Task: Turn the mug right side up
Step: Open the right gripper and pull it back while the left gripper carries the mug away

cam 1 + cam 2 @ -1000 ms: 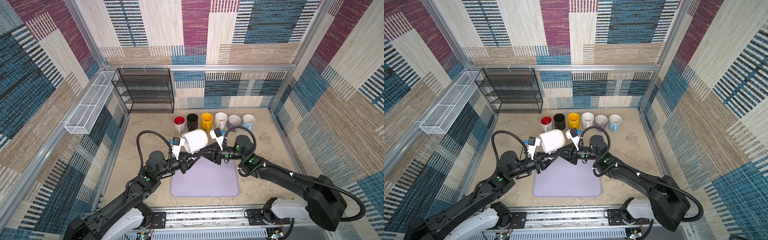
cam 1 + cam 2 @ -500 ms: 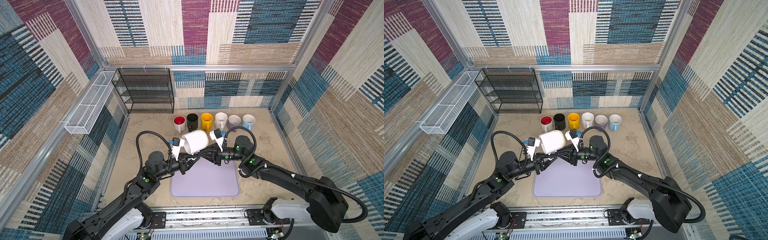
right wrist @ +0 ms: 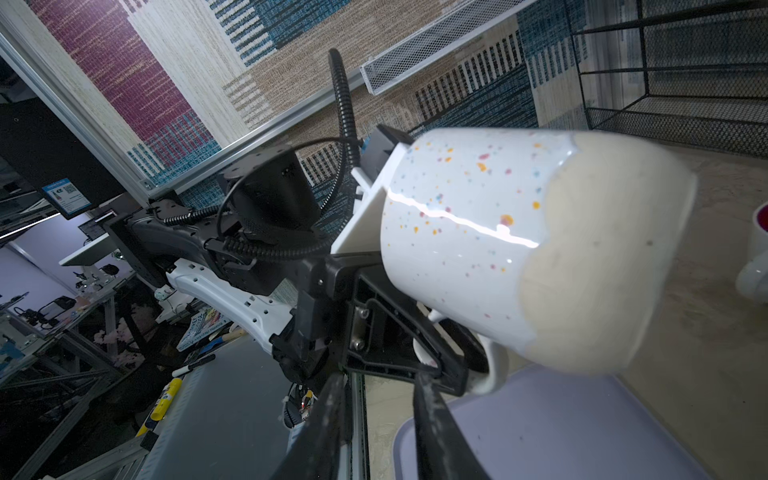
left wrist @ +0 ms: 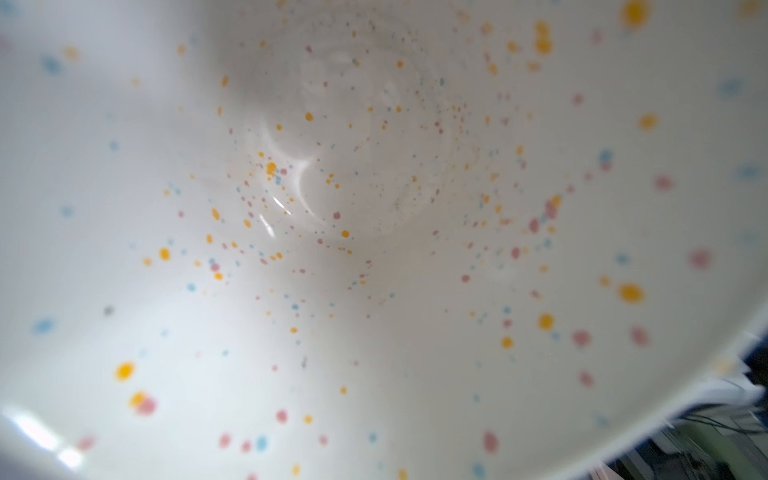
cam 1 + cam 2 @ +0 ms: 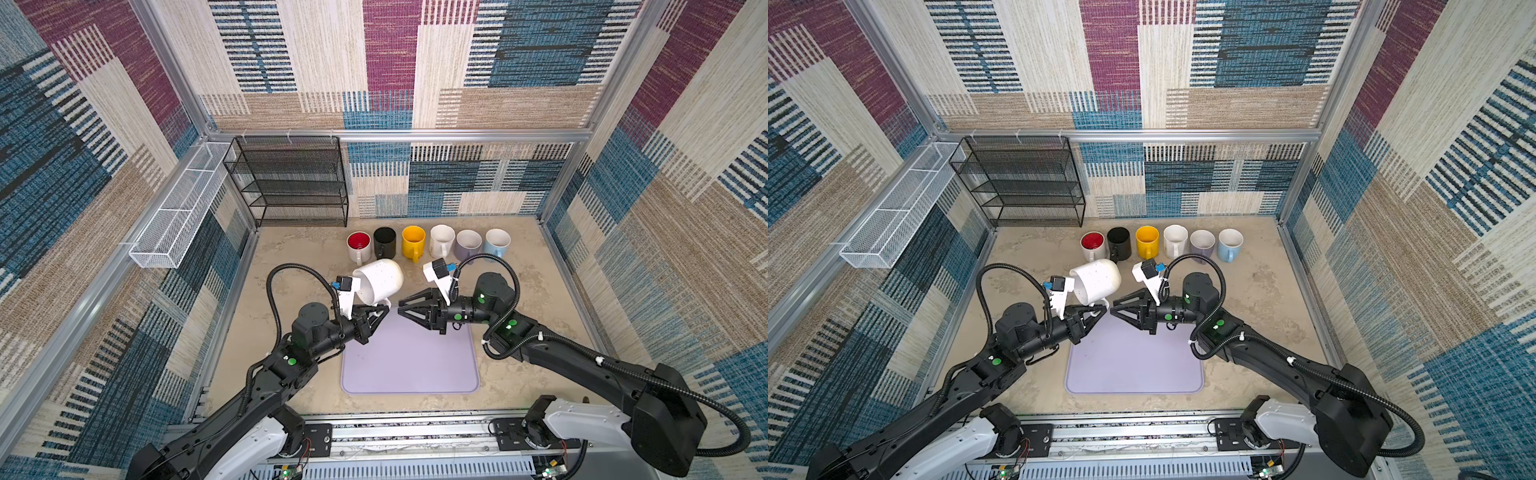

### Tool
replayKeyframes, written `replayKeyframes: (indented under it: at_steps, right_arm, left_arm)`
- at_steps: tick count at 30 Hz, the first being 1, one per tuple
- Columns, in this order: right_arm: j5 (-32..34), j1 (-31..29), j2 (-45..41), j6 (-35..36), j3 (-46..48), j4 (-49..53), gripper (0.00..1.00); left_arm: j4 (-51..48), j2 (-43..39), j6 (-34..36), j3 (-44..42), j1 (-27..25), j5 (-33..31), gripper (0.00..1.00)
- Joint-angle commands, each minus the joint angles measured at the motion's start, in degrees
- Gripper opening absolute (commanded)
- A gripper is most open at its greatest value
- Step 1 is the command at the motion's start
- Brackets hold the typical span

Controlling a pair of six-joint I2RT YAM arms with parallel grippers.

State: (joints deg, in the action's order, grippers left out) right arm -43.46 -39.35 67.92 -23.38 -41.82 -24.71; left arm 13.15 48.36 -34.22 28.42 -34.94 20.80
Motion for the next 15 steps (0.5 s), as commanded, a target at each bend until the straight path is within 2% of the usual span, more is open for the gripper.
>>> replayKeyframes:
  at_steps: [1,6,10,15]
  right_arm:
    - [0.43,1.00,-1.10,-1.53,0.45,-2.52,0.33]
    - [2.66,3.93,-3.00,-3.47,2.55,-2.56,0.33]
    - [8.16,5.83,-4.46,-3.78,2.89,1.70,0.33]
    - [11.25,7.09,-4.99,-3.76,3.06,5.07,0.35]
  left_arm:
    - [3.79,-0.45,2.40,0.23,0.00,-2.55,0.00]
    - [-0.28,-0.42,3.02,1.47,0.37,-4.75,0.00]
    - [-5.59,-0.40,4.17,3.21,0.86,-7.15,0.00]
    - [-13.82,0.48,5.56,6.43,2.35,-10.02,0.00]
